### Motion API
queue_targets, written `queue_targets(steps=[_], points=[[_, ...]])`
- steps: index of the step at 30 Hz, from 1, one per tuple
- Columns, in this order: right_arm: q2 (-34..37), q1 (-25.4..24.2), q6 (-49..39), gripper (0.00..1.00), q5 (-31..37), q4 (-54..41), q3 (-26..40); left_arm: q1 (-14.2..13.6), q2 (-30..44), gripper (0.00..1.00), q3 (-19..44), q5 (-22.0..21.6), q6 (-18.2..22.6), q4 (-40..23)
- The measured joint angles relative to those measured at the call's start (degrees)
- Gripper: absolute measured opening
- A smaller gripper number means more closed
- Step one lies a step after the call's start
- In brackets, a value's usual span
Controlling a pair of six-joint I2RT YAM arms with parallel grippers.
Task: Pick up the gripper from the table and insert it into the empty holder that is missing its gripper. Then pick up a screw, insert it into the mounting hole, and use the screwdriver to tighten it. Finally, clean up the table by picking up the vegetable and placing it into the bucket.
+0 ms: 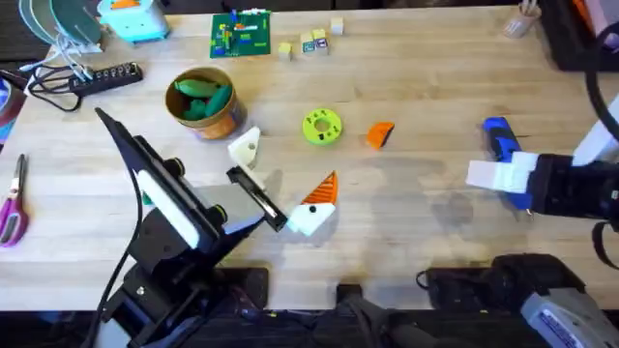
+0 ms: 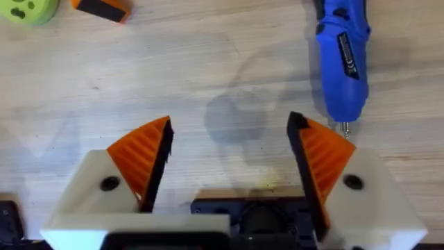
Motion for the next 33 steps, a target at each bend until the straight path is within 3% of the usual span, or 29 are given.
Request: queue_targets(steps=[8,14,23,33], points=[[0.01,0.00,0.47,0.992,-0.07,1.37,0.00,0.00,0.00,0.975,0.00,0.00,0.00,0.00],[0.01,0.00,7.37,0.992,-3.11,6.45,0.00,0.00,0.02,0.975,0.00,0.00,0.00,0.00],[5.17,2.56,1.00,0.994,-4.91,8.71,0.38,0.00,0.00,0.975,0.00,0.40,-0.53,0.21],[12.15,12.32,-5.42,0.994,0.36,13.83,2.97,0.00,0.00,0.975,0.00,2.55,-13.32,0.28]])
